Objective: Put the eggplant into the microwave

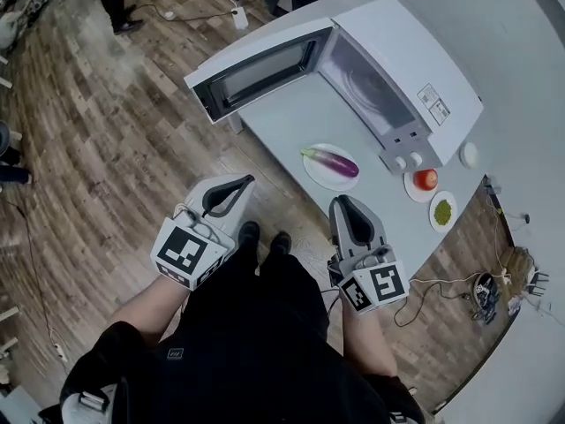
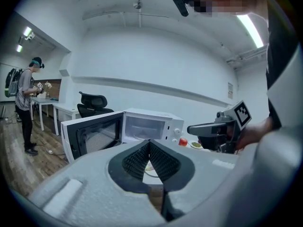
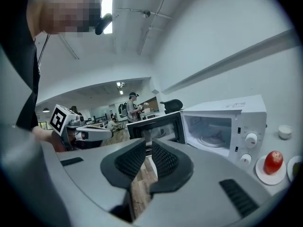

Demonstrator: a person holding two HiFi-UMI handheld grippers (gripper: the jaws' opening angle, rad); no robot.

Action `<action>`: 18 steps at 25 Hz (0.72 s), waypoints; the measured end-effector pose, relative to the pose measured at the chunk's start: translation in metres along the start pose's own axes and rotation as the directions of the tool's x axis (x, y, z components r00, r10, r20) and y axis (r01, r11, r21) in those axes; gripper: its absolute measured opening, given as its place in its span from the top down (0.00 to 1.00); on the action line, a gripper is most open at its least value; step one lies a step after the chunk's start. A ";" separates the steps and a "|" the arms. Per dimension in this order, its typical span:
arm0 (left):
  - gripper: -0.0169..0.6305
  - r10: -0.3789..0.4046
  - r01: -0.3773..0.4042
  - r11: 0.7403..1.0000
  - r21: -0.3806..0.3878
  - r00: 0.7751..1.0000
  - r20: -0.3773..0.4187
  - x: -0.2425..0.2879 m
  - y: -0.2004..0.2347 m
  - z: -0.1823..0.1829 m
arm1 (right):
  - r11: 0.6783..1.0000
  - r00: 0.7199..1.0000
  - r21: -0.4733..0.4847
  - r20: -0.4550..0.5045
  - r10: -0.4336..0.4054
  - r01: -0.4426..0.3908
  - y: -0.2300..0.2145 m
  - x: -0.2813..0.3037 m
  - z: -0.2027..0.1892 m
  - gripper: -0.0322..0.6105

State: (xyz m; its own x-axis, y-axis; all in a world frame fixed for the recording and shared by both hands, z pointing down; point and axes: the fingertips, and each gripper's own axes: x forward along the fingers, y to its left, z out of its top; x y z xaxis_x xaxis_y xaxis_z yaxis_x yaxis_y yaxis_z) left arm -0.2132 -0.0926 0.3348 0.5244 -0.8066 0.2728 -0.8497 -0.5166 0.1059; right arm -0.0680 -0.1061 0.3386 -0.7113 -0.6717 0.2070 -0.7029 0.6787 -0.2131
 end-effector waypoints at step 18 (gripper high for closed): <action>0.96 -0.132 0.134 0.991 0.010 0.988 -0.082 0.075 0.008 -0.068 | 0.981 0.978 -0.097 -0.105 -0.178 0.168 -0.057 0.015 -0.094 0.87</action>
State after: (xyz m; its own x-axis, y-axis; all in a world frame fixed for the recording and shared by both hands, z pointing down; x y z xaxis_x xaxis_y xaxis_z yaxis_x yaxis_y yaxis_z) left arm -0.1839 -0.1377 0.4215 0.6258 -0.7048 0.3341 -0.7714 -0.6226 0.1317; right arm -0.0391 -0.1273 0.4437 -0.5711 -0.7467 0.3410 -0.8093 0.5816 -0.0821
